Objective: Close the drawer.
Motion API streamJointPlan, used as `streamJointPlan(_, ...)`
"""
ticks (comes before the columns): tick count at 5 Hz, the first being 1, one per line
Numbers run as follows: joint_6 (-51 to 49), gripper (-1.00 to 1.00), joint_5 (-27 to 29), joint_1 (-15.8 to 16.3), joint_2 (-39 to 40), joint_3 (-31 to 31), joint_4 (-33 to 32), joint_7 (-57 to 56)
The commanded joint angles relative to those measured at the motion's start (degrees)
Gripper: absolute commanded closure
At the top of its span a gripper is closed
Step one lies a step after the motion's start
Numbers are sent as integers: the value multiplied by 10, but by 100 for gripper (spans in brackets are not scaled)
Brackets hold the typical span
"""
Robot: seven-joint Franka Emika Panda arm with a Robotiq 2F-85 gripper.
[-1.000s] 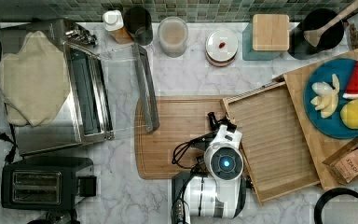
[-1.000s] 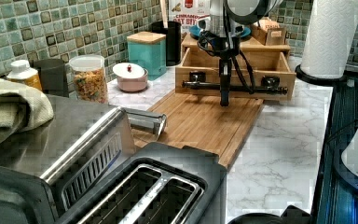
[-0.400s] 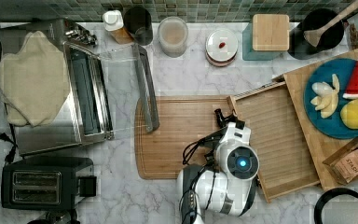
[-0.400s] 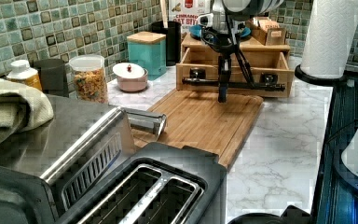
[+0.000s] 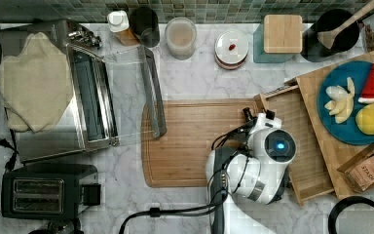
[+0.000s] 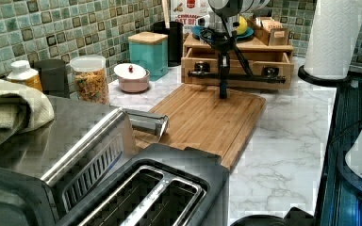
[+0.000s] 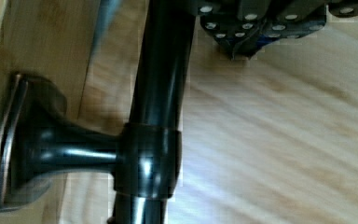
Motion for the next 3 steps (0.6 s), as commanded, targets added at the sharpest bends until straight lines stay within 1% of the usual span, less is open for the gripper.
streamJointPlan(1, 8, 100, 1, -123, 54, -76, 171, -73)
streamJointPlan(2, 16, 100, -40, -111, 64, -96, 191, -32)
streamJointPlan(3, 8, 100, -52, -104, 82, -110, 228, -15)
